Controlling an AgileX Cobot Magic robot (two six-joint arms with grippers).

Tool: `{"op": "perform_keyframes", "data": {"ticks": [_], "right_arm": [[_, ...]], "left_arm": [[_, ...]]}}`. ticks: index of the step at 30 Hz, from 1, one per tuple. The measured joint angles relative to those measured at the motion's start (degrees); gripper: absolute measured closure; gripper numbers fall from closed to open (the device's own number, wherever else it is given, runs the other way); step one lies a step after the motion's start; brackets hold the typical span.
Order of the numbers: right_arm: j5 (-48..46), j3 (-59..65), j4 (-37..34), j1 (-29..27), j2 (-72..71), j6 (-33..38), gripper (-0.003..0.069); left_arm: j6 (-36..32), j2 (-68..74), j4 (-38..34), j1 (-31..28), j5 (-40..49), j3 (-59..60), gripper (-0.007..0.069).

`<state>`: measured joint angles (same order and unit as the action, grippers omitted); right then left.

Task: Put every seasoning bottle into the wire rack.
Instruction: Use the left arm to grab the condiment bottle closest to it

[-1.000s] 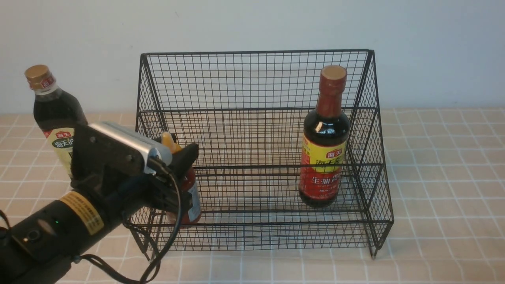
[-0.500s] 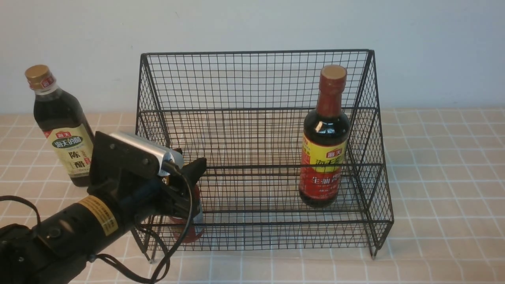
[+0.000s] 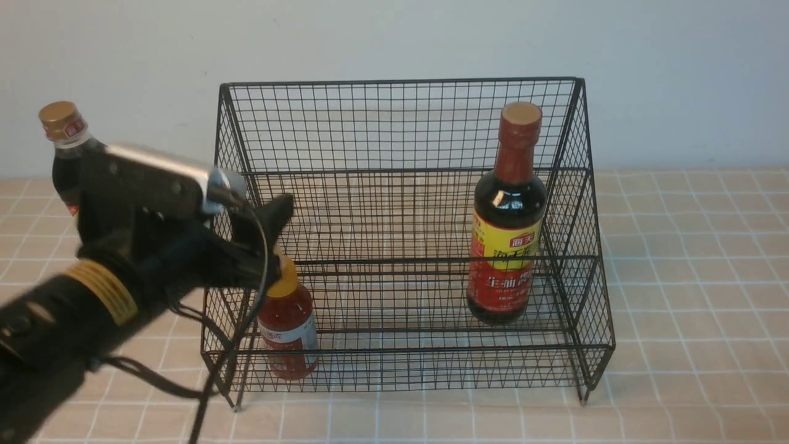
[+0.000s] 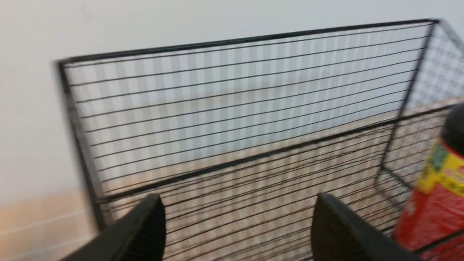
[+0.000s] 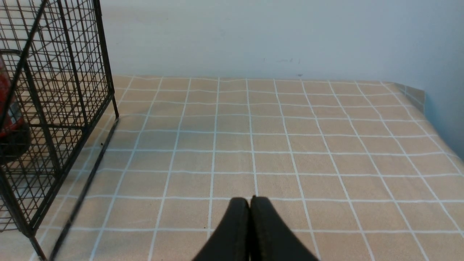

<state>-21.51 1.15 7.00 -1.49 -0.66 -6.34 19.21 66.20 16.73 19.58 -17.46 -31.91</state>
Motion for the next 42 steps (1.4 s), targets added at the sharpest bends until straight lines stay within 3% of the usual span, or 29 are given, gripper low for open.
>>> {"op": "perform_keyframes", "data": {"ticks": [5,8,12,14,17,21,25,29,34,35,36,39,42], "right_arm": [[0.0,0.0,0.0,0.0,0.0,0.0,0.0673],[0.0,0.0,0.0,0.0,0.0,0.0,0.0673],[0.0,0.0,-0.05,0.0,0.0,0.0,0.0673],[0.0,0.0,-0.05,0.0,0.0,0.0,0.0673],[0.0,0.0,-0.05,0.0,0.0,0.0,0.0673],[0.0,0.0,-0.05,0.0,0.0,0.0,0.0673],[0.0,0.0,-0.05,0.0,0.0,0.0,0.0673],[0.0,0.0,-0.05,0.0,0.0,0.0,0.0673],[0.0,0.0,-0.05,0.0,0.0,0.0,0.0673],[0.0,0.0,-0.05,0.0,0.0,0.0,0.0673],[0.0,0.0,-0.05,0.0,0.0,0.0,0.0673],[0.0,0.0,-0.05,0.0,0.0,0.0,0.0673],[0.0,0.0,-0.05,0.0,0.0,0.0,0.0673]], "left_arm": [[-0.22,-3.38,-0.51,-1.77,21.72,-10.13,0.016],[0.71,-3.55,-0.85,-6.4,29.14,-15.51,0.0302],[0.78,-3.55,-0.87,-13.11,30.68,-18.56,0.0524],[0.78,-3.55,-0.47,-17.31,30.29,-19.08,0.0587],[1.16,-3.55,-0.06,-25.8,27.93,-19.13,0.0627],[2.29,-3.35,0.19,-30.23,22.58,-19.13,0.0627],[2.63,-1.66,1.25,-30.2,13.47,-19.23,0.058],[2.63,2.22,3.72,-29.33,4.56,-19.3,0.0456],[2.63,6.2,4.33,-29.26,3.02,-19.3,0.0258],[2.63,8.32,4.47,-29.26,2.96,-19.3,0.0172],[2.63,8.81,4.47,-29.26,2.88,-19.3,0.0162],[2.63,12.76,4.53,-29.26,1.89,-19.3,0.0038],[2.63,15.04,4.58,-29.26,0.64,-19.3,-0.0006]]}}
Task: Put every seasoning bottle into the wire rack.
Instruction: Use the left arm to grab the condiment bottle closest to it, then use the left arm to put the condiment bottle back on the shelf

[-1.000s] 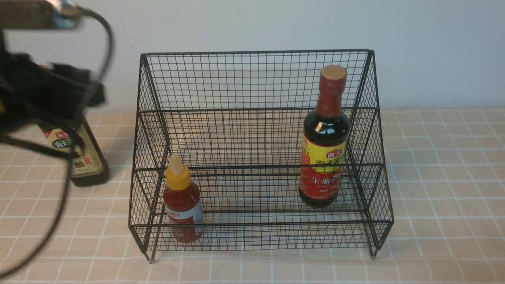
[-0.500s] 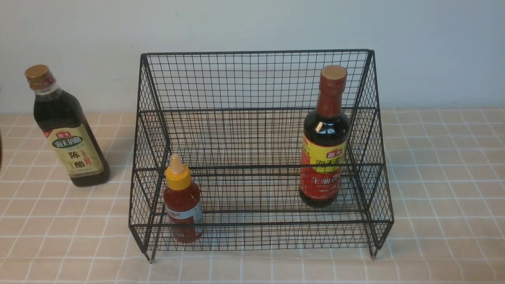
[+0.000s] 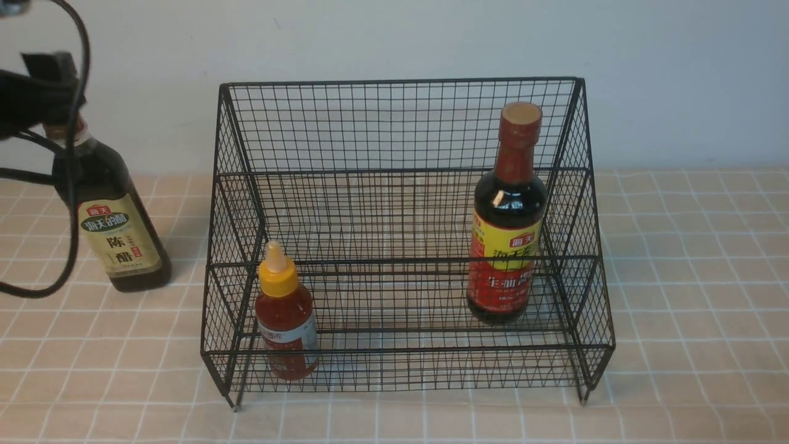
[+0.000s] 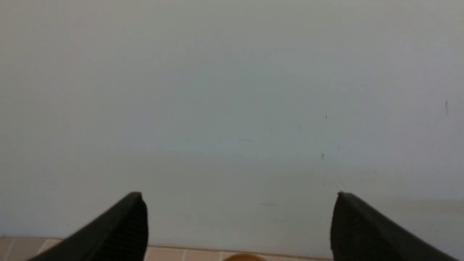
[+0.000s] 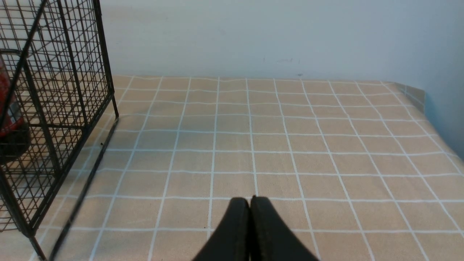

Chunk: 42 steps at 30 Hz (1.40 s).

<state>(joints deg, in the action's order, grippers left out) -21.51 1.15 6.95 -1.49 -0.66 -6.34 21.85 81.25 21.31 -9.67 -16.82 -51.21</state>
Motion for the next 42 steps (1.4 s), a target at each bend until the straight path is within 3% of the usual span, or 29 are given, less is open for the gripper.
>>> {"op": "perform_keyframes", "data": {"ticks": [7,17,22,26,38,42], "right_arm": [[0.0,0.0,0.0,0.0,0.0,0.0,0.0673],[0.0,0.0,0.0,0.0,0.0,0.0,0.0673],[0.0,0.0,0.0,0.0,0.0,0.0,0.0673],[0.0,0.0,0.0,0.0,0.0,0.0,0.0673],[0.0,0.0,0.0,0.0,0.0,0.0,0.0673],[0.0,0.0,0.0,0.0,0.0,0.0,0.0673]], "left_arm": [[0.0,5.22,0.25,0.0,-3.04,0.0,-0.0019],[0.0,10.75,0.55,0.0,-4.77,0.0,0.0093],[0.0,11.42,0.55,0.0,-5.68,-0.16,0.0326],[0.0,10.36,0.69,0.0,-4.49,-0.18,0.032],[0.0,-3.67,0.88,0.53,11.53,-7.4,0.032],[0.0,-8.18,0.88,4.18,17.54,-13.53,0.032]]}}
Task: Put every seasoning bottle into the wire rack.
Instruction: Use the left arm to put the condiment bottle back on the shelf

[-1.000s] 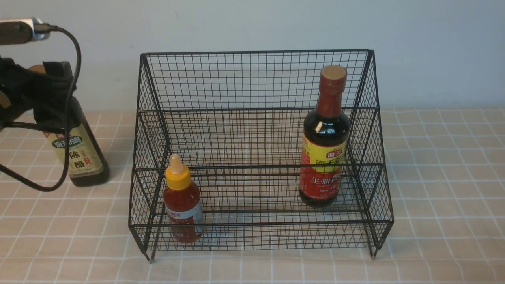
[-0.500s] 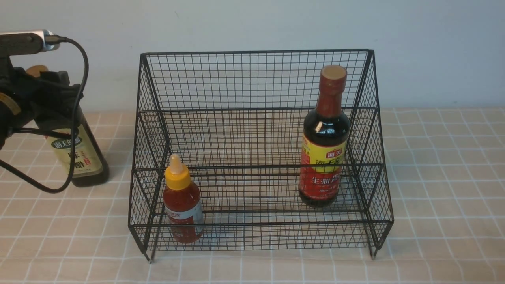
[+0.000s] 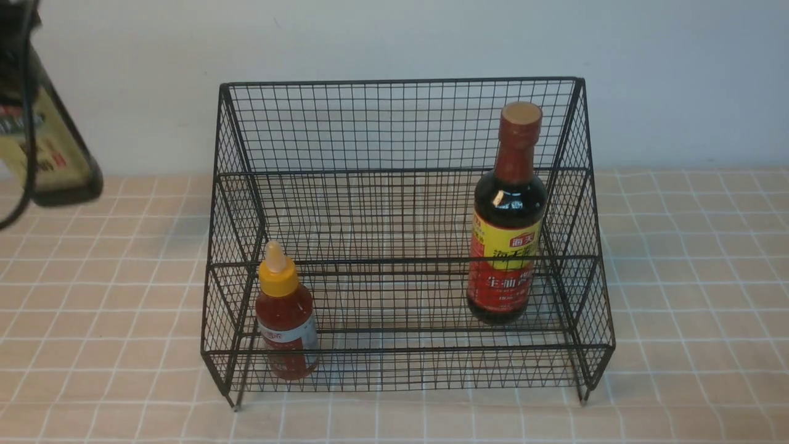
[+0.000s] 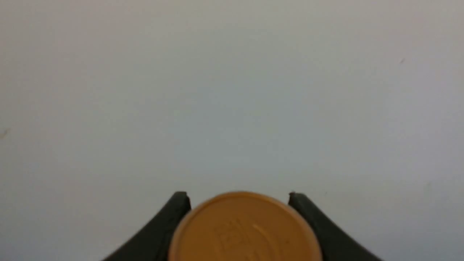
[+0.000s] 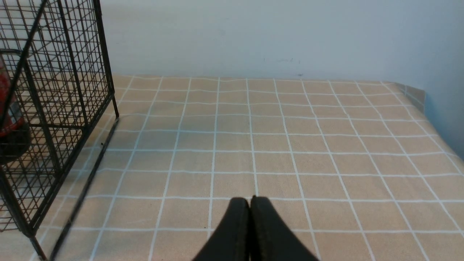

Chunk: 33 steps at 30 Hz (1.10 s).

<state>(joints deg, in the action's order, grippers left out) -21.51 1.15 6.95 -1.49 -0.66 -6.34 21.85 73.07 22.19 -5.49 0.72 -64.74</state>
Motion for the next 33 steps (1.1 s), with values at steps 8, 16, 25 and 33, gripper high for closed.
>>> {"op": "perform_keyframes", "data": {"ticks": [8,16,25,33], "right_arm": [[0.0,0.0,0.0,0.0,0.0,0.0,0.0673],[0.0,0.0,0.0,0.0,0.0,0.0,0.0673],[0.0,0.0,0.0,0.0,0.0,0.0,0.0673],[0.0,0.0,0.0,0.0,0.0,0.0,0.0673]], "left_arm": [[0.19,-1.21,-1.14,11.21,7.56,-10.69,0.0321],[4.33,1.93,-1.13,17.9,5.88,-14.09,0.0321],[7.61,7.87,-1.13,19.97,3.14,-14.13,0.0321],[8.01,12.35,-0.92,19.97,0.16,-14.13,0.0321]]}}
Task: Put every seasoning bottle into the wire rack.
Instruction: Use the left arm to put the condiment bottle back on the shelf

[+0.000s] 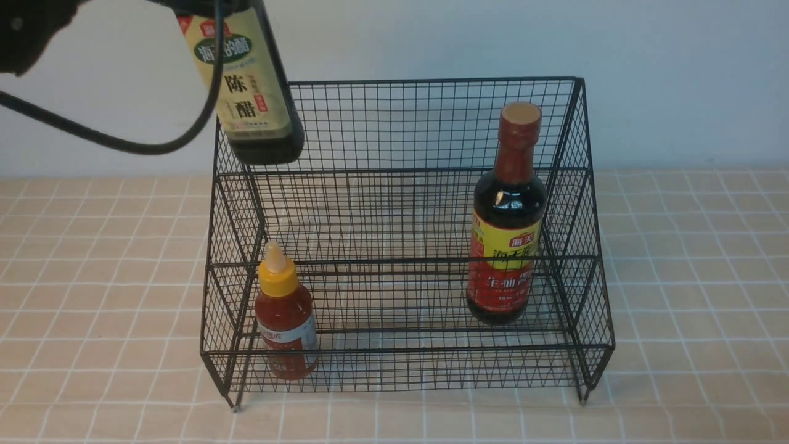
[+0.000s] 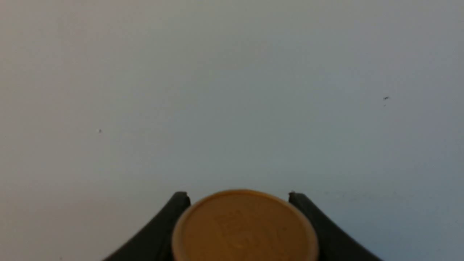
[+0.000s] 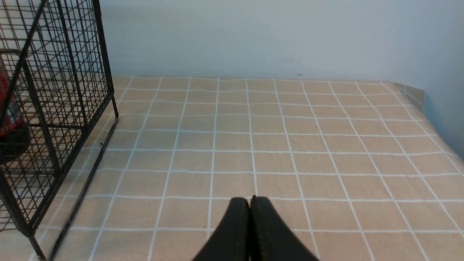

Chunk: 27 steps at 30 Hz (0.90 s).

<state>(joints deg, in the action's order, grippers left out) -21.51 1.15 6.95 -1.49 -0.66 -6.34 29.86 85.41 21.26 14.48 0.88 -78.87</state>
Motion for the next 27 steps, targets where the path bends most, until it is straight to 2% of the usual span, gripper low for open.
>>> {"op": "perform_keyframes", "data": {"ticks": [11,23,27], "right_arm": [[0.0,0.0,0.0,0.0,0.0,0.0,0.0673],[0.0,0.0,0.0,0.0,0.0,0.0,0.0673],[0.0,0.0,0.0,0.0,0.0,0.0,0.0673]], "left_arm": [[-0.06,9.52,0.57,0.07,0.29,0.58,0.0321],[-0.53,11.42,0.62,2.49,9.21,1.56,0.0321],[-0.59,11.42,2.74,3.03,10.59,1.5,0.0321]]}}
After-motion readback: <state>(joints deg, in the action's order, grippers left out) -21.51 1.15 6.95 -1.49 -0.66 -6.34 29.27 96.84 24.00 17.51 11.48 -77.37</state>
